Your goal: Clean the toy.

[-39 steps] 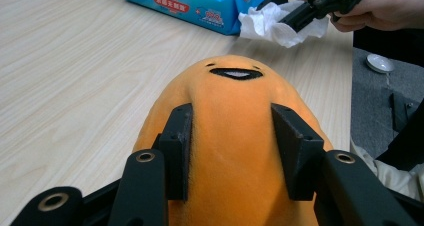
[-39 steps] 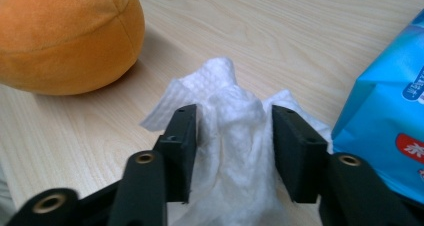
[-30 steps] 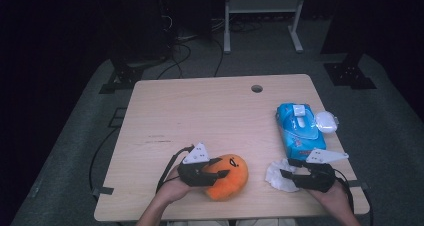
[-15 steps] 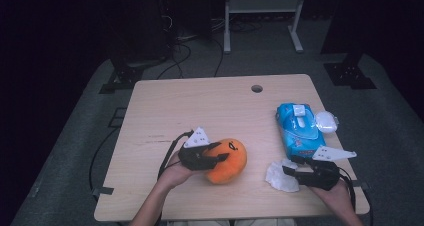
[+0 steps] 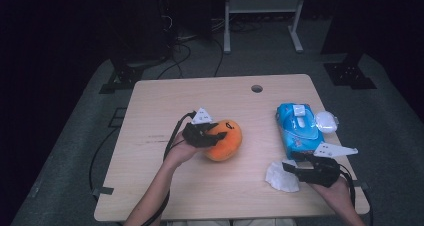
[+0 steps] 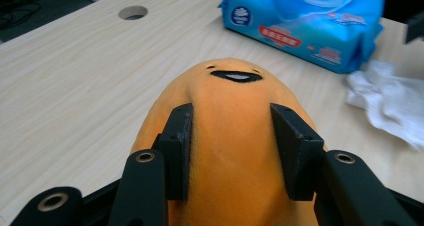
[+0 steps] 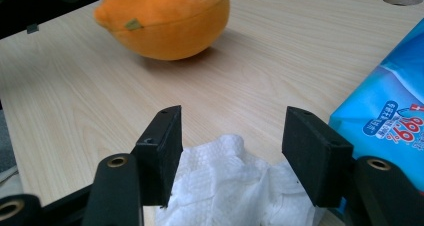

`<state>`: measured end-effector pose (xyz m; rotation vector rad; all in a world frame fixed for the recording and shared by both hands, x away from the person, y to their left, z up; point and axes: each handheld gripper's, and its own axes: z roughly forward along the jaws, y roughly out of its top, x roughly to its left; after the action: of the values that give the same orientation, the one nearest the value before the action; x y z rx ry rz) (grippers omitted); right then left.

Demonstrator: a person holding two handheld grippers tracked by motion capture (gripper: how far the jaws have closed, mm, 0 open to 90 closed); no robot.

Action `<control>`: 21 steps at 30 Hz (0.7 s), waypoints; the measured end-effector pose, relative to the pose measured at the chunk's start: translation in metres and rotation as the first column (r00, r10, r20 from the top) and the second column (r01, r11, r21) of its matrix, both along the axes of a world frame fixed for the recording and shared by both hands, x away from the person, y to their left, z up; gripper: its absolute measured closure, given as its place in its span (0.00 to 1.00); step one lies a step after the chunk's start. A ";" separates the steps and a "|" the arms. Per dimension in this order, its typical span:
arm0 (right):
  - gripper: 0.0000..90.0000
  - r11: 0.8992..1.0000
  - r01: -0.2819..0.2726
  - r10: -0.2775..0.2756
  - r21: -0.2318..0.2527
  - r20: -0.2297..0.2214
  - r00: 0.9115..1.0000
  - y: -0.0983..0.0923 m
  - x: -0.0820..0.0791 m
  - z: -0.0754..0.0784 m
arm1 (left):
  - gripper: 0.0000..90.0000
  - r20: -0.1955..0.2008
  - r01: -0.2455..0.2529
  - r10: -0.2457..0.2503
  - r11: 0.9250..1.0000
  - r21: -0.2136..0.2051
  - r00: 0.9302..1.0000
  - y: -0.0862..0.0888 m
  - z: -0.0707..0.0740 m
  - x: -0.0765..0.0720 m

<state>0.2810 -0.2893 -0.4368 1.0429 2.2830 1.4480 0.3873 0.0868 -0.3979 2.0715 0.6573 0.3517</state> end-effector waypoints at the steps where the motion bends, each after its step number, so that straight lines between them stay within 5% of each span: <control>1: 0.44 1.000 0.000 0.000 -0.002 0.001 1.000 0.000 0.001 0.000 | 0.62 -0.001 -0.006 0.006 1.000 -0.005 1.000 -0.002 -0.001 0.003; 8: 0.42 1.000 0.000 0.000 0.008 -0.013 1.000 -0.002 0.004 -0.004 | 0.49 -0.036 0.004 -0.004 1.000 0.003 0.999 -0.008 -0.009 0.009; 14: 0.40 1.000 0.010 -0.010 0.024 -0.029 1.000 -0.006 0.005 -0.006 | 0.32 -0.039 -0.016 0.015 0.999 -0.033 0.999 -0.001 0.002 0.004; 21: 0.39 1.000 0.011 -0.010 0.023 -0.038 0.999 -0.005 0.005 -0.007 | 0.24 -0.038 -0.029 0.028 0.999 -0.036 0.999 0.013 0.007 -0.005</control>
<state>0.2863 -0.2939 -0.4442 1.0963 2.2879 1.4662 0.3822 0.1001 -0.3911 2.0397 0.7112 0.3158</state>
